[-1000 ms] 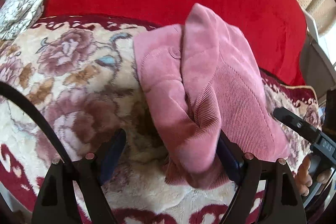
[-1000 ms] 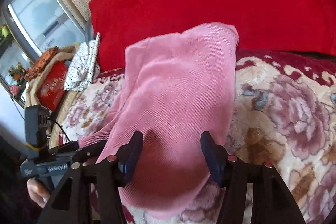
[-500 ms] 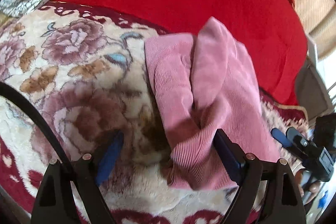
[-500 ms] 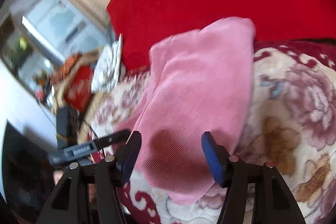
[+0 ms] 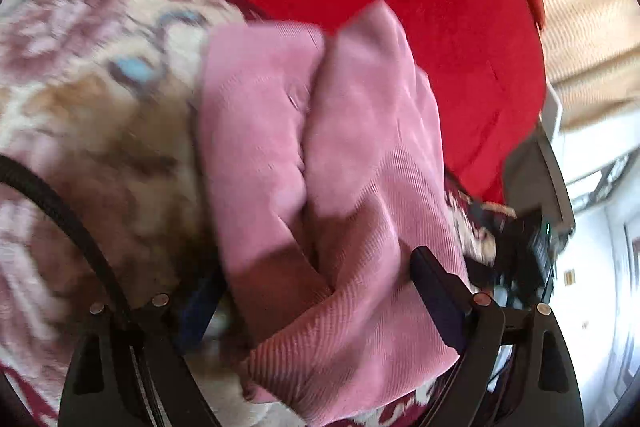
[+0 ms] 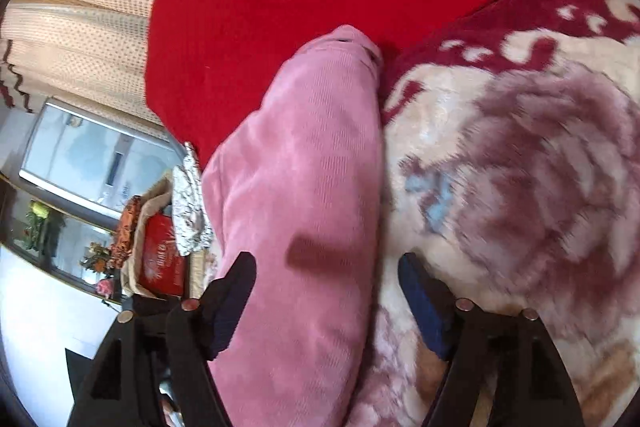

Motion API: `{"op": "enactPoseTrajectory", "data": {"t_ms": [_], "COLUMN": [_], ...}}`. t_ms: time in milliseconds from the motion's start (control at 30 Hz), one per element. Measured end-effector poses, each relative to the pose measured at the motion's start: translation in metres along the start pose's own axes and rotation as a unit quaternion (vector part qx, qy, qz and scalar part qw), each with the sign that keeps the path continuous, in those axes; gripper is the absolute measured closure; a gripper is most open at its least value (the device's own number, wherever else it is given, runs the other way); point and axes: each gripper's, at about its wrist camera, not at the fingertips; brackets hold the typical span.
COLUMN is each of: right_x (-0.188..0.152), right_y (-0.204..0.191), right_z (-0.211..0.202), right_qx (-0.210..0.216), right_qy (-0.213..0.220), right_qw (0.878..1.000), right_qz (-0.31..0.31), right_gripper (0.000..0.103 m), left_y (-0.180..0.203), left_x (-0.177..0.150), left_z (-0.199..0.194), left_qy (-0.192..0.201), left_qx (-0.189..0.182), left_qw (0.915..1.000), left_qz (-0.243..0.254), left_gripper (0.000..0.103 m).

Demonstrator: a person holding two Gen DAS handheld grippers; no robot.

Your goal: Fold large clothes

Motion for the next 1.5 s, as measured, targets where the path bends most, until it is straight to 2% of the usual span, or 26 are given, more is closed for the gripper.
{"op": "enactPoseTrajectory", "data": {"t_ms": [33,167,200,367,400,467,500,533,600,767,900,967,1033,1067,1100,1133,1167,1233,1367,1433,1500], "right_x": [0.001,0.002,0.001,-0.008,-0.012,-0.015,-0.015,-0.015,-0.014,-0.010,-0.014,-0.017,-0.019,-0.021,-0.024,-0.027,-0.029,-0.028,-0.032,-0.037,-0.046], "right_y": [-0.003,-0.020,-0.025,-0.057,-0.061,-0.068,-0.071,-0.073,-0.077,-0.087,-0.089,-0.082,-0.062,-0.047,-0.033,-0.023,-0.015,-0.020,-0.046,-0.059,-0.071], "right_z": [0.003,0.022,0.028,0.051,0.054,0.054,0.052,0.049,0.040,0.000,-0.060,-0.081,-0.090,-0.086,-0.080,-0.077,-0.077,-0.084,-0.116,-0.133,-0.147], "right_qx": [0.005,-0.021,-0.028,-0.057,-0.070,-0.092,-0.103,-0.110,-0.110,-0.110,-0.114,-0.132,-0.144,-0.158,-0.172,-0.180,-0.177,-0.171,-0.196,-0.202,-0.180], "right_qy": [-0.003,-0.009,-0.011,-0.012,-0.009,0.000,0.005,0.012,0.027,0.067,0.087,0.083,0.061,0.036,0.015,0.009,0.014,0.015,0.047,0.071,0.096], "right_qw": [1.000,0.998,0.998,0.990,0.988,0.983,0.982,0.980,0.980,0.979,0.977,0.976,0.979,0.979,0.978,0.977,0.977,0.977,0.963,0.955,0.953], "right_qz": [-0.007,-0.050,-0.064,-0.127,-0.138,-0.156,-0.161,-0.166,-0.165,-0.156,-0.157,-0.154,-0.131,-0.122,-0.116,-0.115,-0.116,-0.124,-0.178,-0.205,-0.224], "right_gripper": [0.015,0.013,0.012,0.012,0.015,0.034,0.048,0.056,0.062,0.065,0.065,0.065,0.065,0.063,0.052,0.044,0.043,0.041,0.041,0.041,0.041], "left_y": [0.001,0.003,0.002,0.012,0.016,0.020,0.022,0.025,0.035,0.081,0.123,0.140,0.140,0.135,0.129,0.128,0.129,0.138,0.152,0.157,0.160], "left_x": [-0.002,-0.002,-0.001,-0.004,-0.004,-0.004,-0.007,-0.008,-0.010,-0.030,-0.058,-0.074,-0.084,-0.087,-0.086,-0.085,-0.080,-0.075,-0.066,-0.062,-0.045], "left_z": [0.004,0.006,0.007,0.008,0.008,0.006,0.007,0.006,0.004,0.000,0.001,0.017,0.042,0.058,0.066,0.065,0.059,0.040,0.007,-0.010,-0.020], "left_qy": [-0.006,-0.003,-0.001,0.015,0.020,0.029,0.031,0.033,0.036,0.033,0.023,-0.004,-0.049,-0.074,-0.084,-0.087,-0.092,-0.077,-0.039,-0.003,0.038], "left_qx": [-0.007,-0.024,-0.029,-0.019,-0.018,-0.015,-0.014,-0.014,-0.020,-0.044,-0.062,-0.047,-0.016,0.010,0.014,0.009,0.006,0.005,0.027,0.029,0.038], "left_qw": [1.0000,0.9997,0.9996,0.9991,0.9990,0.9985,0.9983,0.9980,0.9973,0.9928,0.9856,0.9819,0.9805,0.9794,0.9800,0.9810,0.9813,0.9794,0.9733,0.9732,0.9697], "left_qz": [-0.001,0.002,0.005,0.034,0.036,0.043,0.047,0.051,0.060,0.107,0.156,0.184,0.190,0.188,0.179,0.173,0.169,0.186,0.225,0.228,0.238], "left_gripper": [0.012,0.013,0.019,0.037,0.043,0.053,0.059,0.060,0.063,0.064,0.064,0.063,0.062,0.053,0.045,0.044,0.044,0.045,0.044,0.042,0.041]}}
Point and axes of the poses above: each gripper's, at about its wrist camera, not at the fingertips, and z roughly the way its jaws point, y to its right, x to its top, and after that the axes turned 2 degrees about -z, right-handed
